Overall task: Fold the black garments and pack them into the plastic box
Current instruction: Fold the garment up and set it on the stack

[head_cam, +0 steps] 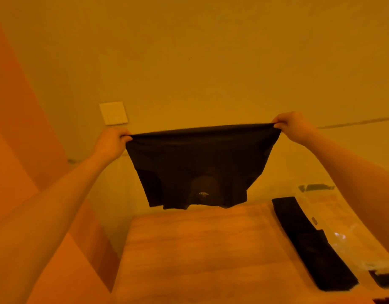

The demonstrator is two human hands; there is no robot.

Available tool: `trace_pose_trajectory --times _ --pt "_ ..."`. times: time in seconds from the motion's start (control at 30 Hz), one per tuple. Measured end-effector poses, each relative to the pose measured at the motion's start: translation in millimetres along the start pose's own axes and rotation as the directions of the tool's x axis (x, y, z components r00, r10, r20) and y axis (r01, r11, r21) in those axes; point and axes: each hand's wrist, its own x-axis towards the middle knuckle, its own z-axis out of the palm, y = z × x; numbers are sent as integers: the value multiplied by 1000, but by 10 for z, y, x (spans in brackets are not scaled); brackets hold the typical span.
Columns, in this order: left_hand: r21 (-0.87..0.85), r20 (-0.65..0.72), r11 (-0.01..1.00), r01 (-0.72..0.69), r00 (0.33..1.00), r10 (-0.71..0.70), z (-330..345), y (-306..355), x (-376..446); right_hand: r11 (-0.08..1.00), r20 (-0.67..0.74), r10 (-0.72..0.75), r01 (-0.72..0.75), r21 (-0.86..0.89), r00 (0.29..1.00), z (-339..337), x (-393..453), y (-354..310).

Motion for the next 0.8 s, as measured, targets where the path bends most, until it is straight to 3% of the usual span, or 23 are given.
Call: trace_pose_trajectory --times 0.13,0.27,0.37,0.5,0.63,0.8 --pt "46 144 999 -25 989 18 69 -114 -328 999 114 13 -8 -42 993 108 -313 -10" --pt "-41 240 999 -35 970 44 -5 -242 -735 990 212 95 -115 83 973 107 -721 43" --pt "-58 494 998 -40 867 63 -76 -339 -1019 940 310 141 -226 257 940 98 -1031 92" --pt "-180 713 964 194 701 -8 -132 -446 -1237 892 442 201 -350 287 874 154 -1272 192" --pt "-203 792 923 327 609 -41 39 -578 -1218 837 541 248 -459 298 803 362 -1261 378" --pt "-72 782 937 341 602 -159 773 -679 -1103 846 619 299 -501 180 726 925 -1024 710"
